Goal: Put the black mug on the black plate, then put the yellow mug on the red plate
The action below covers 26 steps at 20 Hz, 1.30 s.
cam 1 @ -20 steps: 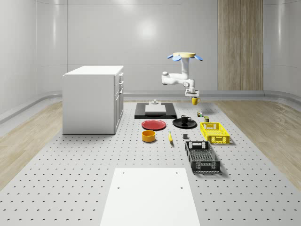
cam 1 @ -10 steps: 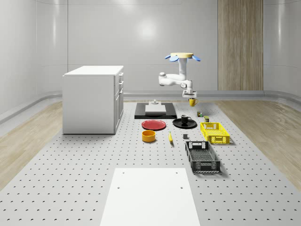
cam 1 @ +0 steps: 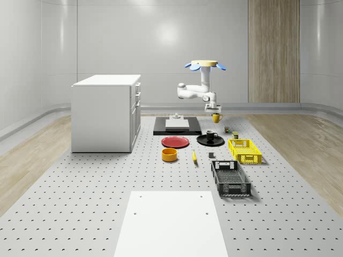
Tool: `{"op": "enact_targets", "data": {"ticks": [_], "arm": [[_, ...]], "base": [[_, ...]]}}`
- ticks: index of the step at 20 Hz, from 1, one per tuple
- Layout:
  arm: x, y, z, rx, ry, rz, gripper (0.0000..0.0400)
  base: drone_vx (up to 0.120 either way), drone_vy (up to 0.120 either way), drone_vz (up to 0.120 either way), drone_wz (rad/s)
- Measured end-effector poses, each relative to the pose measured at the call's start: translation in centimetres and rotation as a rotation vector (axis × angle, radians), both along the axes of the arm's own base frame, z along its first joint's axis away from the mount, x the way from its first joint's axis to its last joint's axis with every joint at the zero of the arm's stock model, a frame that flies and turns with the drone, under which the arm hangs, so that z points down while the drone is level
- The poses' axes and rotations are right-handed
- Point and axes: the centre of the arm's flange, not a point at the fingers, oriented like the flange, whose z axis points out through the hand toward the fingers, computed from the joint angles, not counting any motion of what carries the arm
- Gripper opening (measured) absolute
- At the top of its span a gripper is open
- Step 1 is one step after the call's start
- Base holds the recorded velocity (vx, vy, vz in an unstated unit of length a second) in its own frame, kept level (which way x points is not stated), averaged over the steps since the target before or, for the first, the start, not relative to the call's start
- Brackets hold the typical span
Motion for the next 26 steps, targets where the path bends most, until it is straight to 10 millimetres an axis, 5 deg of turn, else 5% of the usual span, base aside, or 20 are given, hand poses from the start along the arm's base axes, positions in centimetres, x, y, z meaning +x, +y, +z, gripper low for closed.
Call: {"op": "enact_targets", "data": {"ticks": [17, 26], "arm": [[0.00, 0.00, 0.00, 0.000, 0.000, 0.000, 0.0099], [0.00, 0.00, 0.00, 0.000, 0.000, 0.000, 0.0099]], "base": [[0.120, -0.120, 0.000, 0.000], [0.053, -0.120, 0.000, 0.000]]}}
